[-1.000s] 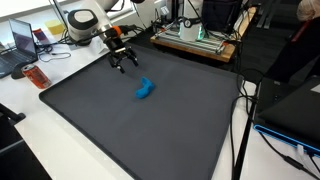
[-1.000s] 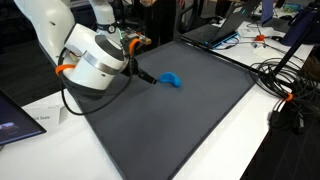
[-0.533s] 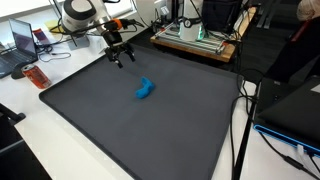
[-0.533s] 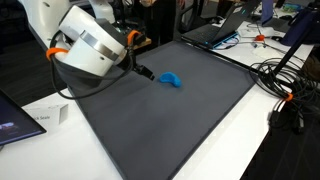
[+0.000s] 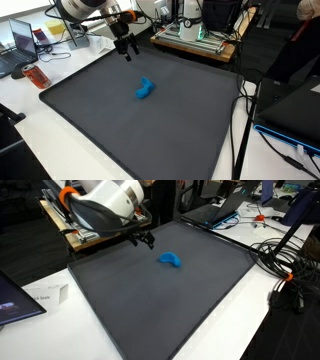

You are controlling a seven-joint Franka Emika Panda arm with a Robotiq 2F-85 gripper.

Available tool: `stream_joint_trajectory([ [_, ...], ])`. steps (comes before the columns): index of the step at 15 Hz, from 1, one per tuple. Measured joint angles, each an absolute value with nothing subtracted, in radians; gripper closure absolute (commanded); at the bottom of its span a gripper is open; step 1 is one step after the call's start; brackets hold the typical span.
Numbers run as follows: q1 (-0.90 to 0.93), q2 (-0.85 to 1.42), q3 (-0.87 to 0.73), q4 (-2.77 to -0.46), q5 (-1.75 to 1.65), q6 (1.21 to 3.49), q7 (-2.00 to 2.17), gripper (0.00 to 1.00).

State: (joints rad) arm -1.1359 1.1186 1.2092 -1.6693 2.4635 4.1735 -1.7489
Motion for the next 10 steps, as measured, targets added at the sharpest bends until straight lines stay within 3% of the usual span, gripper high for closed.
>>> stream_joint_trajectory([
  [10,-1.135,0.804,1.194,-1.974,2.37,3.918,-1.765,0.0],
])
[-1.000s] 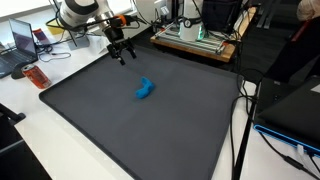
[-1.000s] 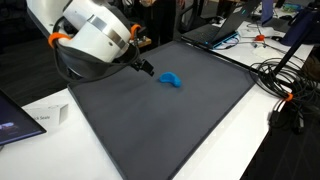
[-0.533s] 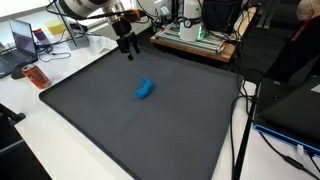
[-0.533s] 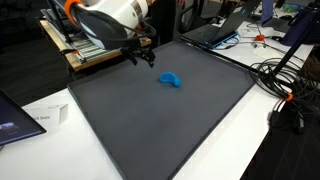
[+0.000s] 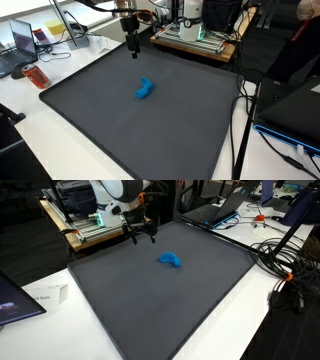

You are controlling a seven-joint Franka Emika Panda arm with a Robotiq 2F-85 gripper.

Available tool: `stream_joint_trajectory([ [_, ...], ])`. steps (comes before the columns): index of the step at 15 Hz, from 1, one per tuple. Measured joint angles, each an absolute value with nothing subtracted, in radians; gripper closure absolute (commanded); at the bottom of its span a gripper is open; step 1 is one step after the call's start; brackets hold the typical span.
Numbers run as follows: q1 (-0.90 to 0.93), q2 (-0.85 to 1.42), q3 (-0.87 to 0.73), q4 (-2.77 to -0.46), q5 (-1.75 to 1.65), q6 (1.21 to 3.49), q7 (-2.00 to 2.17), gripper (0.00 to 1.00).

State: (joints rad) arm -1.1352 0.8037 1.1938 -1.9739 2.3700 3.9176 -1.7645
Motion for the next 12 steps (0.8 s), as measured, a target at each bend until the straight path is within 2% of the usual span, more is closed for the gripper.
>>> stream_joint_trajectory([
  [12,-1.041,0.405,1.205,-2.197,2.336,3.702,-1.764,0.0],
])
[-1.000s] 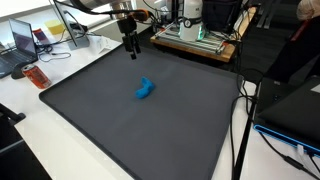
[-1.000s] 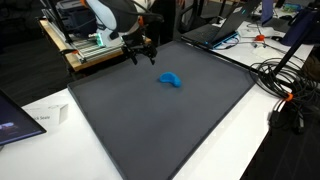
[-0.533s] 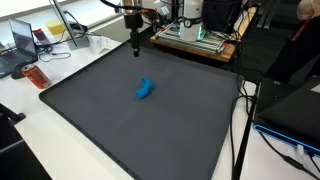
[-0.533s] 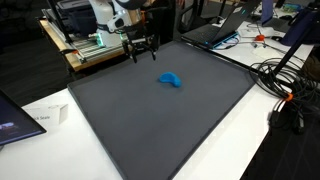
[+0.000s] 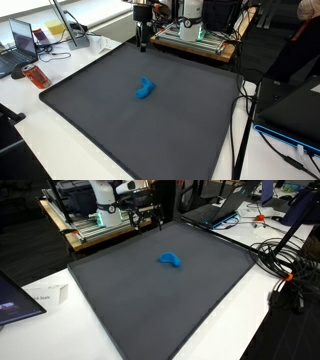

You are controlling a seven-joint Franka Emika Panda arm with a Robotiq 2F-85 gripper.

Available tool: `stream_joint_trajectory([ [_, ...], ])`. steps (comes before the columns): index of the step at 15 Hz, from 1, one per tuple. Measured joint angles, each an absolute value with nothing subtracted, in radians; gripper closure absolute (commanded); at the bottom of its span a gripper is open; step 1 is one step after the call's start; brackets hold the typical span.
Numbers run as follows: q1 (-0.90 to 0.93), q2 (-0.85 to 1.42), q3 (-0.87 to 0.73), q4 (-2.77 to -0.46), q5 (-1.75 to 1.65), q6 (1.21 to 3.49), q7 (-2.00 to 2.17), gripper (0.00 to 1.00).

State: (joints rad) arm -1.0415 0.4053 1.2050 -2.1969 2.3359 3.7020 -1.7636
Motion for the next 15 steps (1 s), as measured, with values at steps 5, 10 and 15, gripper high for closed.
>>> stream_joint_trajectory([
  [5,-0.991,0.299,1.251,-2.214,2.332,3.737,-1.773,0.0],
  [10,-0.954,0.277,1.31,-2.205,2.329,3.865,-1.83,0.0],
  [15,-0.94,0.28,1.381,-2.152,2.327,3.98,-1.977,0.0],
])
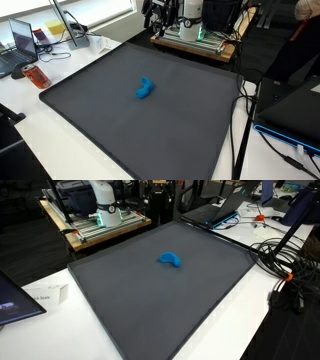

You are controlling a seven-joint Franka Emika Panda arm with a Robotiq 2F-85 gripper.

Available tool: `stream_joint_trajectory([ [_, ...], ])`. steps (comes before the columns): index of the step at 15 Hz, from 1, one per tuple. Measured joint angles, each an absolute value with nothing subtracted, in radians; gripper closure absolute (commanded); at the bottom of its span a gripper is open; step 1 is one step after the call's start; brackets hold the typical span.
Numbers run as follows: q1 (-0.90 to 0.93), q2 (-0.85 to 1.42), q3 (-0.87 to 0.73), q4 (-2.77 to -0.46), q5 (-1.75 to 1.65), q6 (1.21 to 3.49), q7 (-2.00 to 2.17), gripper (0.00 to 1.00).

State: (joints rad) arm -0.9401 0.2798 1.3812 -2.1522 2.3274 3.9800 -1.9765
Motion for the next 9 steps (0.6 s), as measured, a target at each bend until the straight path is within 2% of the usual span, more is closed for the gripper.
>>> stream_joint_trajectory([
  [9,-0.94,0.283,1.425,-2.1,2.328,4.029,-2.069,0.0],
])
